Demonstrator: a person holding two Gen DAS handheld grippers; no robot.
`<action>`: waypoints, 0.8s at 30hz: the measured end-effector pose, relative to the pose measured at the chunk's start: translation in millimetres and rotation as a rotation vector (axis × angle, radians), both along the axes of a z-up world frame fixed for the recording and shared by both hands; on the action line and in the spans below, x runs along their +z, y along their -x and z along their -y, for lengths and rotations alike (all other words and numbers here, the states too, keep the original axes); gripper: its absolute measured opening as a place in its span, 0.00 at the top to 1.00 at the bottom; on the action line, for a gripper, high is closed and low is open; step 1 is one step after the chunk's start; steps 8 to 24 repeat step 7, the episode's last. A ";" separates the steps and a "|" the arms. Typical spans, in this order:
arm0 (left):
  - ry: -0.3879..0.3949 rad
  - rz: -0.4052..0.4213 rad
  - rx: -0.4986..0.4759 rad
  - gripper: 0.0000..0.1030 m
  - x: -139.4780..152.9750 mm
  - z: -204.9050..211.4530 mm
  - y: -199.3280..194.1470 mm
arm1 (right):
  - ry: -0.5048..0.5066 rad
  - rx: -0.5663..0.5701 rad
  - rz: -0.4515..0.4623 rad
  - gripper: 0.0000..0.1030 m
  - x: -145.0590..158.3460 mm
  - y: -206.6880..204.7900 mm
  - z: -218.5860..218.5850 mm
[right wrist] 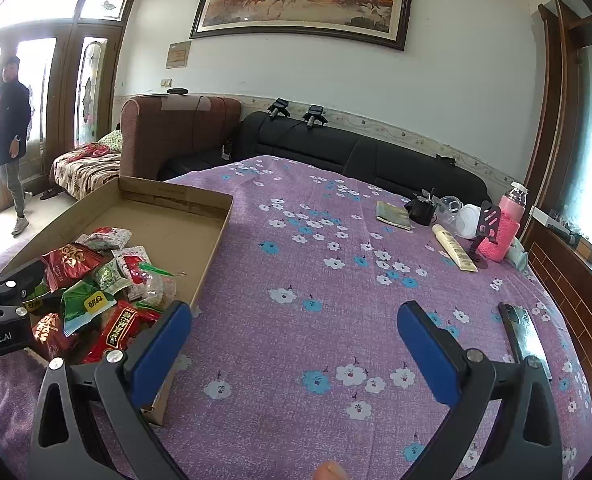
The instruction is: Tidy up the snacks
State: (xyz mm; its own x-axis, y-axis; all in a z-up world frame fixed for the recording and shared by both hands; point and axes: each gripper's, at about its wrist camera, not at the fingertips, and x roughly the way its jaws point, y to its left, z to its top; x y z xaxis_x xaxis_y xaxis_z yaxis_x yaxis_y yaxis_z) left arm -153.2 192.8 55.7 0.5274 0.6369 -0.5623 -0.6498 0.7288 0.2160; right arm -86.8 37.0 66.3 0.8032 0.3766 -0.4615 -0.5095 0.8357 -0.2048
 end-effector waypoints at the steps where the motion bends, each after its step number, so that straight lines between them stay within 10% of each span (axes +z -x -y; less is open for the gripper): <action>1: -0.002 -0.002 0.007 0.01 0.0 -0.4 0.3 | -0.001 0.000 -0.001 0.00 -0.3 -0.3 0.2; 24: -0.032 0.002 0.046 0.01 2.9 -2.3 3.8 | 0.001 -0.002 0.002 0.00 -0.1 0.0 0.0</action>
